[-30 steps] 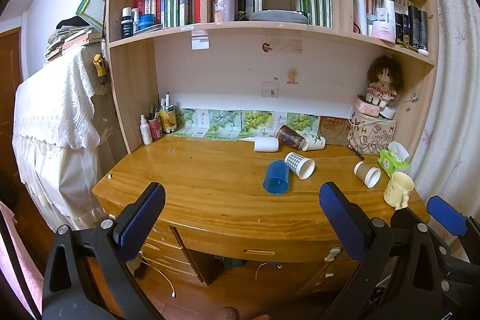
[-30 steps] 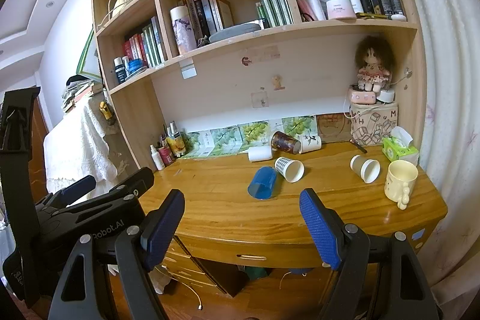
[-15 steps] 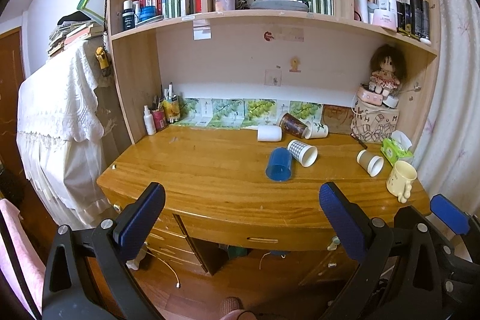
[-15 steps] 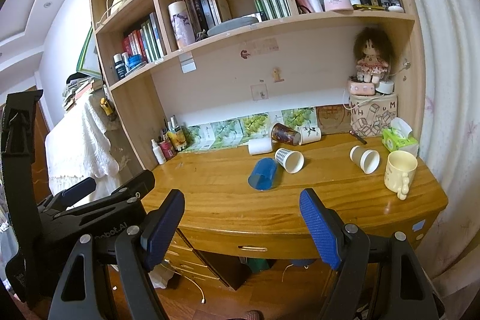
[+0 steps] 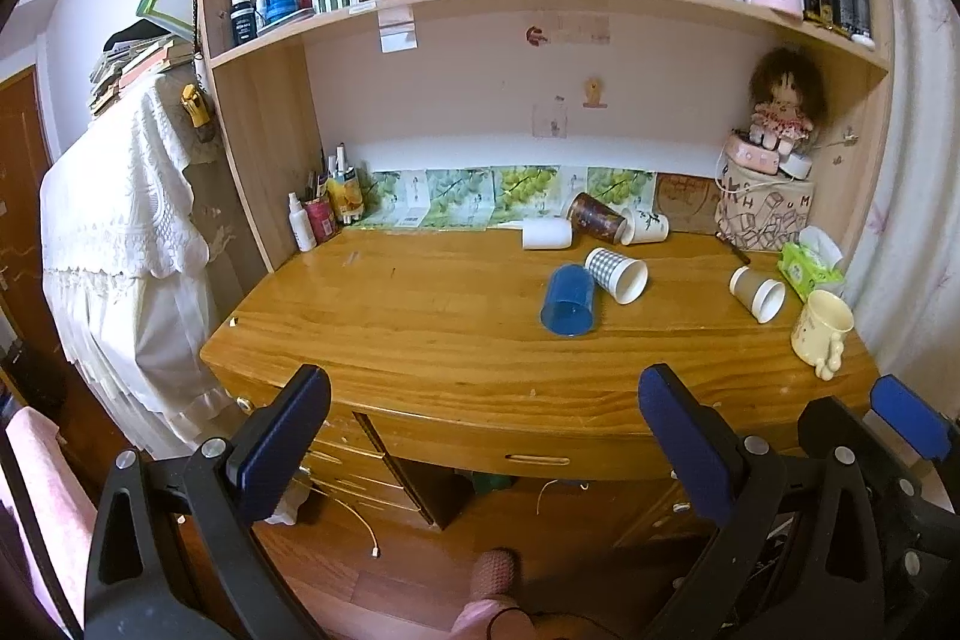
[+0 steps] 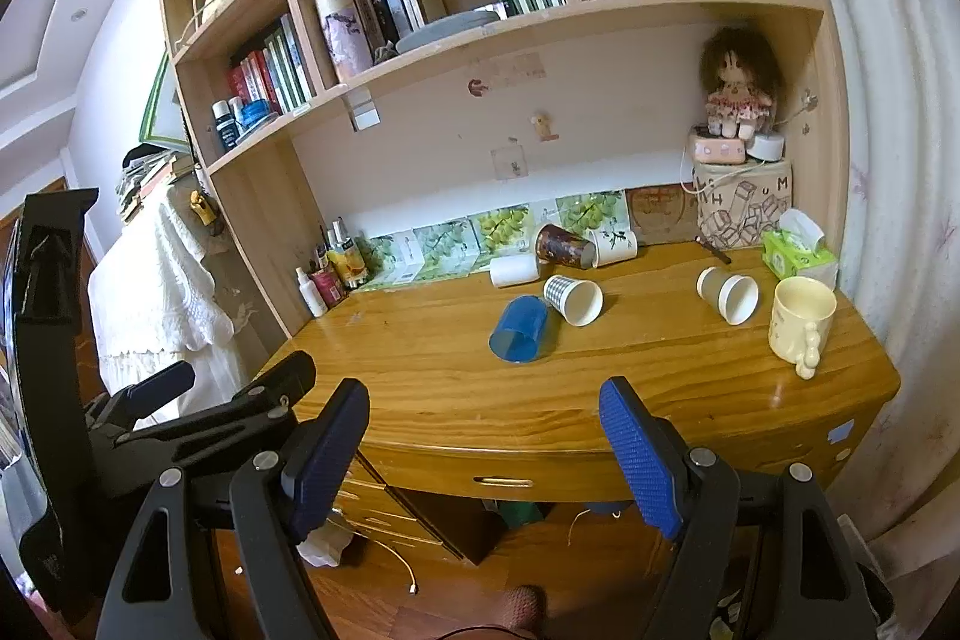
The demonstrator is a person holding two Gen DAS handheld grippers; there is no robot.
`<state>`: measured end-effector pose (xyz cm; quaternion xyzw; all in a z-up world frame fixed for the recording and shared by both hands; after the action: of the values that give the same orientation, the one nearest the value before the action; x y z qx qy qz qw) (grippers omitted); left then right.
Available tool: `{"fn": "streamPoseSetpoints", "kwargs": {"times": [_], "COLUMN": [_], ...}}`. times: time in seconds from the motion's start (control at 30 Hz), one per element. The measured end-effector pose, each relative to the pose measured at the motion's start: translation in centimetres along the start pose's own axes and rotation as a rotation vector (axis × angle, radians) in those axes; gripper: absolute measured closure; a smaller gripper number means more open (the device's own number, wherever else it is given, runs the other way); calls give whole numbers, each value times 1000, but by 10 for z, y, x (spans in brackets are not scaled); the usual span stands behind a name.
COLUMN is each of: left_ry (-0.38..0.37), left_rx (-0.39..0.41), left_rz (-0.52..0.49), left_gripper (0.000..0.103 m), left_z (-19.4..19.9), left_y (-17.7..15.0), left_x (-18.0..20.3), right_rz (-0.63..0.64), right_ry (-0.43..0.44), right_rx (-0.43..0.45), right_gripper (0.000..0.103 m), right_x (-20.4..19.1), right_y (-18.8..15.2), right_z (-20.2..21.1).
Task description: Flip cup upright
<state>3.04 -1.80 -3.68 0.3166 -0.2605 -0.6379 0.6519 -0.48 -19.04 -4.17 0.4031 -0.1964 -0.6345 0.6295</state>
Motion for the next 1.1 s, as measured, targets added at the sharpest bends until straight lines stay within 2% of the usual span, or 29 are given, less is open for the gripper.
{"fn": "streamPoseSetpoints", "kwargs": {"times": [0.3, 0.7, 0.93, 1.1], "left_ry": [-2, 3, -12, -63], "left_rx": [-64, -212, -307, -367], "left_rz": [-1, -38, -62, -63], "left_gripper": [0, 0, 1, 1], "left_z": [-36, -109, -155, -186], "left_y": [17, 54, 74, 92], "left_x": [0, 6, 7, 2], "right_rz": [-14, -65, -124, -166], "right_ry": [6, 8, 8, -6], "right_rx": [-54, -167, -250, -296], "right_gripper": [23, 23, 23, 23], "right_x": [7, 20, 30, 33], "right_y": [12, 40, 58, 71], "right_z": [-30, -99, -145, -172]}}
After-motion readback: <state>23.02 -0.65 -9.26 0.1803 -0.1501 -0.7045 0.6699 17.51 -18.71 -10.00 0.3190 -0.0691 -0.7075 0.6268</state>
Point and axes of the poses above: each gripper's, at about its wrist camera, not at the fingertips, and z roughly against the way its jaws point, x to its right, y to its top, the point moved 2 cm from there along -z, roughly the way its jaws point, and after that the axes turned 8 degrees about -x, right-handed, at the moved point
